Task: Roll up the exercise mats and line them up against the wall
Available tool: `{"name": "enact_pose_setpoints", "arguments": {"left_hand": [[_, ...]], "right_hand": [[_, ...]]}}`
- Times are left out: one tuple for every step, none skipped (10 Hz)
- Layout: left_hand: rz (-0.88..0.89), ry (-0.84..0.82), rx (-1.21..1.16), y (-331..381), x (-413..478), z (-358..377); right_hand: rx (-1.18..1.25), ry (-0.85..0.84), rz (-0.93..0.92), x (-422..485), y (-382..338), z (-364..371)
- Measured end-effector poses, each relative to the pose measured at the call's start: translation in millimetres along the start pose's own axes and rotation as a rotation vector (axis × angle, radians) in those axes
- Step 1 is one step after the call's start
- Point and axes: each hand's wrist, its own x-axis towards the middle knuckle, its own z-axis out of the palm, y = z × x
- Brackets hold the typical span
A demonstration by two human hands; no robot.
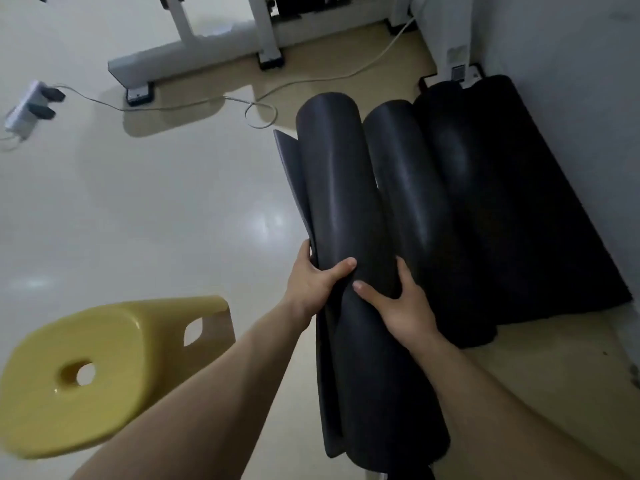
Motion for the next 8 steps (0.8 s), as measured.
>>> {"name": "enact_pose_setpoints", "arguments": {"left_hand": [[-0.036,0.031,-0.059,-8.9,69.8,14.1],[-0.036,0.014,-0.124,-30.9,124.1,25.8],[-0.096,-0.041,-0.079,-63.8,159.9,35.5],[-0.201,0.003,0.121,-90.1,167.4,34.2],[-0.186,-0.053,0.302,-89.2,147.8,31.8],[-0.116,-0.125,0.577,-53.7,116.2,28.5],[-0.046,-0.188,0.759,-7.0,87.0,17.9],[0.04,-0.264,0.926,53.6,46.5,6.4]], "right_hand": [[-0.143,0.011,0.084,73.7,-4.4,1.2],[-0.295,0.065,0.107,125.1,0.0,9.9],[-0.46,0.152,0.11,148.7,13.2,25.6],[-0.667,0.15,0.046,144.8,20.6,46.9],[-0.665,0.118,0.07,135.2,18.8,44.9],[-0.669,0.106,0.085,112.1,0.5,15.8],[-0.671,0.142,0.091,68.3,-33.5,-23.8],[-0.663,0.256,0.117,12.8,-73.0,-69.4]]}}
